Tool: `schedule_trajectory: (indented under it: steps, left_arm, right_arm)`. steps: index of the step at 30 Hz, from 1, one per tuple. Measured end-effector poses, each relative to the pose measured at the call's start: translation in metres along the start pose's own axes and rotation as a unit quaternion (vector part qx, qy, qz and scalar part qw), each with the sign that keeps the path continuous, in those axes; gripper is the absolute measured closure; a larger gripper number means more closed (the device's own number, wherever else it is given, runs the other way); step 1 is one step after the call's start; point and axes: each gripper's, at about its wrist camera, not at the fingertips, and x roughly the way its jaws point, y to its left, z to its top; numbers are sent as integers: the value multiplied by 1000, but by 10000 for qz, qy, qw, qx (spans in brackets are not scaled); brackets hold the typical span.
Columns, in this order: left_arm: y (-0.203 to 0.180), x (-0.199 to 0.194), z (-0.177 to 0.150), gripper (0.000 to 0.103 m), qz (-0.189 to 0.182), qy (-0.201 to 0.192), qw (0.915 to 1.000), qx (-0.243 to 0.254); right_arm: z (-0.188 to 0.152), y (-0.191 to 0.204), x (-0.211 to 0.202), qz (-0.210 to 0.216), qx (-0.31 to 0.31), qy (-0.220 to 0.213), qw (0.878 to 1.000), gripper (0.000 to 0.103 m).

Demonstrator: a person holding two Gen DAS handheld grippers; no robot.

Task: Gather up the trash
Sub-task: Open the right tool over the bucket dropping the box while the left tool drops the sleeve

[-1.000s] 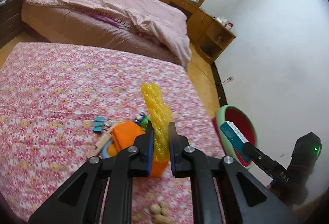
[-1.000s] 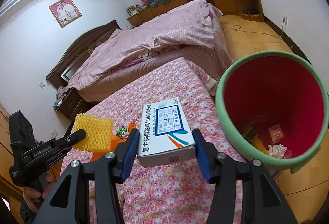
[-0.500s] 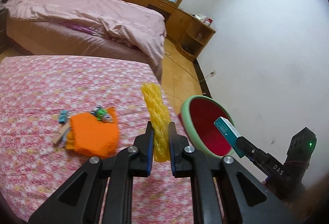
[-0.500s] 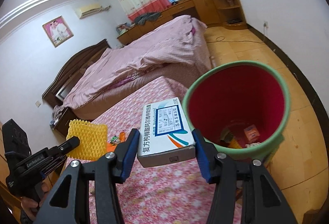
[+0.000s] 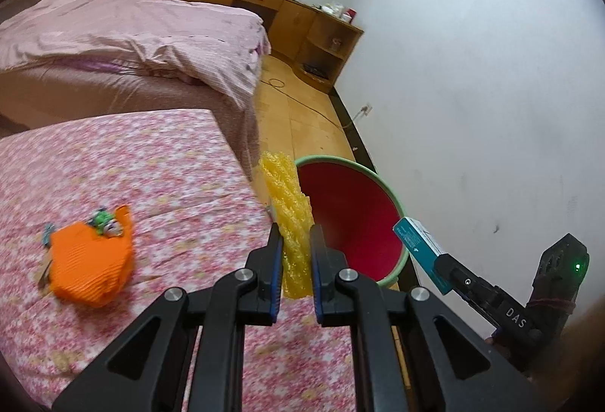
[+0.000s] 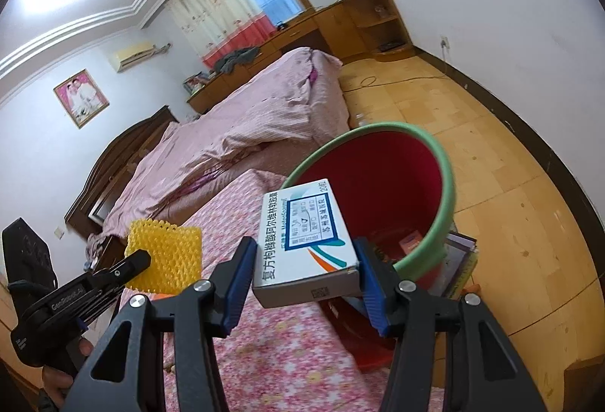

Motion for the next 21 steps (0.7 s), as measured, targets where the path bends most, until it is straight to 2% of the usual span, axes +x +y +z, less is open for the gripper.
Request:
schedule_trajectory:
  steps: [9,17,21]
  left_arm:
    - [-31,55,2,91,55,177,9990,399]
    - [-31,119,-4,91,229,568,9971,459]
    - [-26,135,-9,91,356,675,9961,443]
  right_arm:
    - [5,-38,6,-103,312,28,9995,48]
    - [6,-73,24,-179,626,133,9978,48]
    - [5,-82,35,-217,705,229,9970,48]
